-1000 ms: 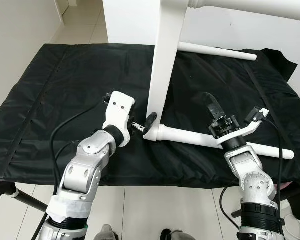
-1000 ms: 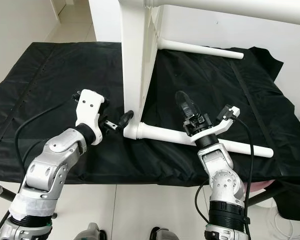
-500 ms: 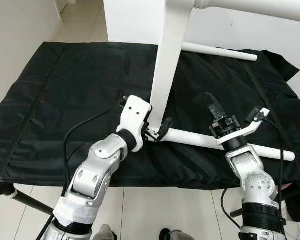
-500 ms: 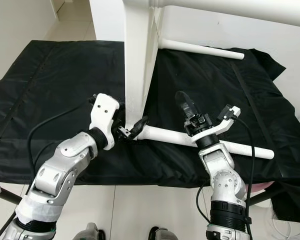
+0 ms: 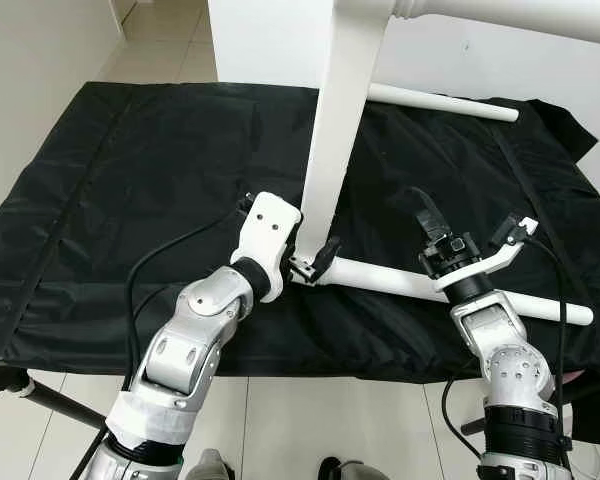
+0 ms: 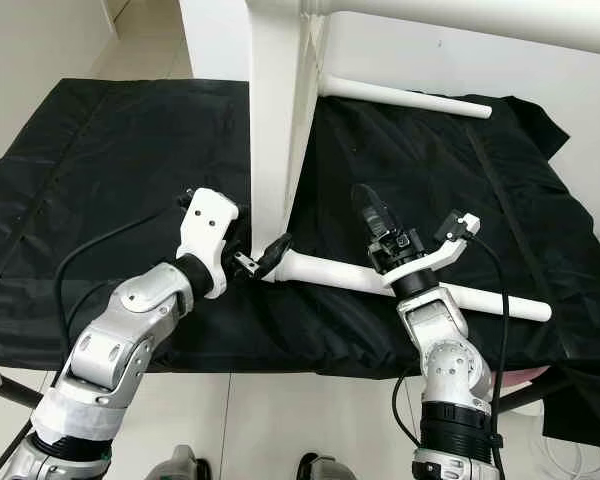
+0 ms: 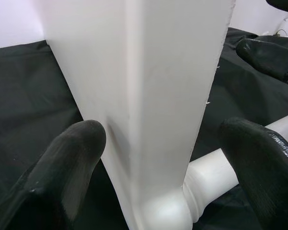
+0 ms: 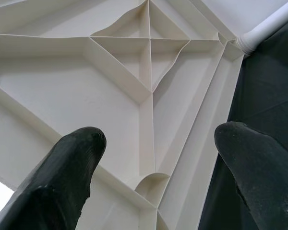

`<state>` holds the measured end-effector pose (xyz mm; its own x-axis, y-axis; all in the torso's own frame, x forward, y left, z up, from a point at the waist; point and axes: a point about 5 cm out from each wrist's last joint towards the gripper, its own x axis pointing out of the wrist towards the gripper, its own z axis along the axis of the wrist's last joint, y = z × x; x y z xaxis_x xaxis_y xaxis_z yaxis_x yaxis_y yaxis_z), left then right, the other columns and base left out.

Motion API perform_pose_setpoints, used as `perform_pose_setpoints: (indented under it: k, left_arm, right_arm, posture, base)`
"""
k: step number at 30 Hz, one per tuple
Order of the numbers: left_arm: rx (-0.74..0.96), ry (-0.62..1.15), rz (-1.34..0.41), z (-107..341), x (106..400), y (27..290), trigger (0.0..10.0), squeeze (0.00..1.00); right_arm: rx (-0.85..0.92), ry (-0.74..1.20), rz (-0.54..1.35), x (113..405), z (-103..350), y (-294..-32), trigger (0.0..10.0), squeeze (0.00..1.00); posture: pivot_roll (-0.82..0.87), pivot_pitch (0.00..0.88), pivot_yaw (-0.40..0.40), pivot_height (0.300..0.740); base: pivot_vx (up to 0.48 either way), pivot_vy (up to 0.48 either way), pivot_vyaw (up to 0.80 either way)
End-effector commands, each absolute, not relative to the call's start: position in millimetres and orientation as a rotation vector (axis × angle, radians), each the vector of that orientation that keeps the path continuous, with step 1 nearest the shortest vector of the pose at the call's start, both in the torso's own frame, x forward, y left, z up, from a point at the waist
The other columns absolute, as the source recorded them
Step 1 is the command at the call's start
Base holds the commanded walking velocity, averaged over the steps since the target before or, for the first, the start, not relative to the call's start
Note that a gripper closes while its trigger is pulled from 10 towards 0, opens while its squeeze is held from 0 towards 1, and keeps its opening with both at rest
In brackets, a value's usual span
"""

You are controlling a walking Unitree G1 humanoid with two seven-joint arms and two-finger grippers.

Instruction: Building children table

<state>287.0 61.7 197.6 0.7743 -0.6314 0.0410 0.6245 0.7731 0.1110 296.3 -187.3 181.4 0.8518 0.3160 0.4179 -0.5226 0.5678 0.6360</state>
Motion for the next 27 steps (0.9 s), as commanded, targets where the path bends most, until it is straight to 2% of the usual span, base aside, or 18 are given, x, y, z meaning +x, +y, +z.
perform_pose_setpoints:
  k: [1,27]
  left_arm:
    - [0.101,-0.046,-0.618,193,292,62,10.0,0.0]
    - [0.089,-0.018,-0.601,193,300,42,10.0,0.0]
  right_arm:
    - [0.825,-0.279,0.488,296,181,-188,10.0,0.0]
    - [0.822,-0.286,0.454,297,179,-182,10.0,0.0]
  posture:
    - [0.04,0.079,-0.023,0.74]
    - [0.05,0.081,-0.011,0.74]
  base:
    - [0.0,0.0,0.0]
    - [0.0,0.0,0.0]
